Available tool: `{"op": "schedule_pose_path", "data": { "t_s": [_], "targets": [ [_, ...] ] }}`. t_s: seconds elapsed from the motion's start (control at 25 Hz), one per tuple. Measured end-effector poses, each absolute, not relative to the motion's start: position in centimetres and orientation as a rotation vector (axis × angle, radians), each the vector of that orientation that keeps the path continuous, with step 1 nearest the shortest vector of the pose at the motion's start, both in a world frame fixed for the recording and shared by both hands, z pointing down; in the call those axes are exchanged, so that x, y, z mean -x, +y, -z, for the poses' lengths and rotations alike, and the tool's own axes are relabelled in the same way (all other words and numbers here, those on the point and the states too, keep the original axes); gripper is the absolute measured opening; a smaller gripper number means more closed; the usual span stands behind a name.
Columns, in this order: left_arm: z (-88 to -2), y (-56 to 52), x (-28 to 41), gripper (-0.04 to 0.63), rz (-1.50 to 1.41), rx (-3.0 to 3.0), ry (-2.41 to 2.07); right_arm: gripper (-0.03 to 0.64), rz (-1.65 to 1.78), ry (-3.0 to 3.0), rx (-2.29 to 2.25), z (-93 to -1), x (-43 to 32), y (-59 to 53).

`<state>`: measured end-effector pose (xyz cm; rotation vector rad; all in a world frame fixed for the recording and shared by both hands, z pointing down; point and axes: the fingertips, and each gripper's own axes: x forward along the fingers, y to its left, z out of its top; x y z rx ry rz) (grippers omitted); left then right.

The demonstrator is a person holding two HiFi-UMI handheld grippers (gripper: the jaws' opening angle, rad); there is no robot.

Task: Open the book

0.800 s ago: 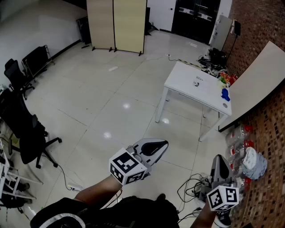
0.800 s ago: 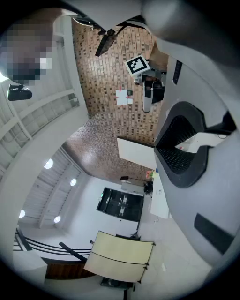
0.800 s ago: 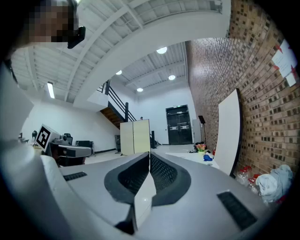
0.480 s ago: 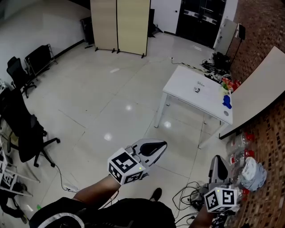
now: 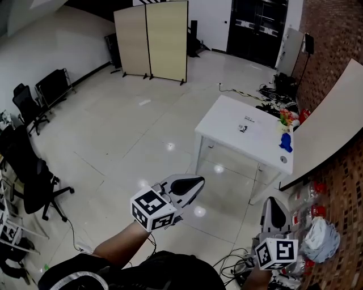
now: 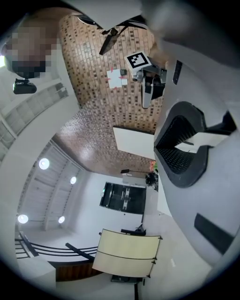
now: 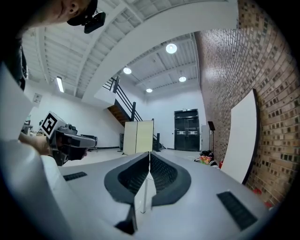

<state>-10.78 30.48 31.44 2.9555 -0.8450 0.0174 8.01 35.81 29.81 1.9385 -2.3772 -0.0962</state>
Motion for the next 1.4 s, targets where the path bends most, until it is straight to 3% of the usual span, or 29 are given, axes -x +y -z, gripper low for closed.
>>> {"op": "schedule_pose_path", "data": {
  "t_s": [0.72,1.4],
  "targets": [
    [-33.2,10.1,3.3,-0.003,-0.027,-2.907,-0.838,0.002,-0.015,-2.334,-2.038,-31.2,-16.5,16.8],
    [-32.6,-8.2,-0.1,-0.004,-0.014,-2.969,-0.636,0.002,-0.035,-2.272,-2.074,-30.7,-17.3,-2.0]
  ]
}}
